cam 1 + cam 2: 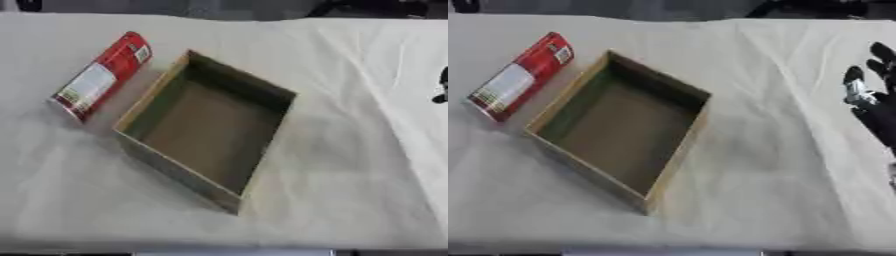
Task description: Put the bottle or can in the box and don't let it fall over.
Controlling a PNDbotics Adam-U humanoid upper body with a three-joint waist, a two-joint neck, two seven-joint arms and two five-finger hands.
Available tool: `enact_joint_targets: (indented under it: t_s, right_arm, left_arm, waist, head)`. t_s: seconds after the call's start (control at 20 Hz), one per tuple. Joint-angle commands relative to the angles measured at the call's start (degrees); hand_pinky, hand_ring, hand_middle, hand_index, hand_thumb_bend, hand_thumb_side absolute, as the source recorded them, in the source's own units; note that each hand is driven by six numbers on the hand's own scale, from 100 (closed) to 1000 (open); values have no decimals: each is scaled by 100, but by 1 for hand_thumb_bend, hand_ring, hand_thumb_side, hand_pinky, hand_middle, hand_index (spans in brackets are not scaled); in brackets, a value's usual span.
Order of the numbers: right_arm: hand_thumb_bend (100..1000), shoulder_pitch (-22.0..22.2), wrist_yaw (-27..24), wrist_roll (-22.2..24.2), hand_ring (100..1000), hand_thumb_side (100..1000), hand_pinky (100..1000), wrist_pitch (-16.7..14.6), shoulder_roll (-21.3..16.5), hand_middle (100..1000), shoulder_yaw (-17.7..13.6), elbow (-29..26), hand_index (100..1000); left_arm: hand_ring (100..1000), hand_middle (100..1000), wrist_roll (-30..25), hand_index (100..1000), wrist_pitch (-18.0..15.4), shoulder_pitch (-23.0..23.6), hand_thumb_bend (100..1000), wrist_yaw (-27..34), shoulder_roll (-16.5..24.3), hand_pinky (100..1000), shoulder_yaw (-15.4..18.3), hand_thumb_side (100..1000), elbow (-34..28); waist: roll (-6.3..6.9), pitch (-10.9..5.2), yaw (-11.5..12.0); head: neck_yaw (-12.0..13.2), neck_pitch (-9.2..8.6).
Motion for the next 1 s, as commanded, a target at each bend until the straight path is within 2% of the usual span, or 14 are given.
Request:
enact_joint_targets:
  t_s: [0.05, 0.6, 0.65, 1.0]
  right_arm:
    - [100, -38, -6, 17, 1000, 640, 572, -11, -95, 1000, -38, -126, 1000]
    - [100, -92, -27, 46, 1000, 640, 572, -27, -69, 1000, 0, -134, 1000]
    - [100, -97, -29, 52, 1000, 640, 573, -29, -67, 1000, 5, -135, 1000]
    - [100, -113, -37, 70, 1000, 640, 572, -35, -57, 1000, 16, -139, 1000]
  left_arm:
    - [870, 1000, -154, 808, 28, -179, 271, -18, 245, 546, -39, 761, 73]
    - [865, 1000, -291, 804, -147, -675, 269, 344, 109, 527, -251, 770, 694]
    - [865, 1000, -289, 804, -170, -718, 276, 359, 79, 526, -268, 750, 780]
    - [866, 1000, -393, 804, -380, -875, 276, 421, -60, 526, -374, 786, 1252]
  waist:
    - [-82, -44, -19]
    - [-194, 25, -37]
    - [-199, 27, -41]
    - [-213, 39, -66]
  head:
    - [20, -89]
    - [67, -182]
    - [82, -193]
    - [131, -251]
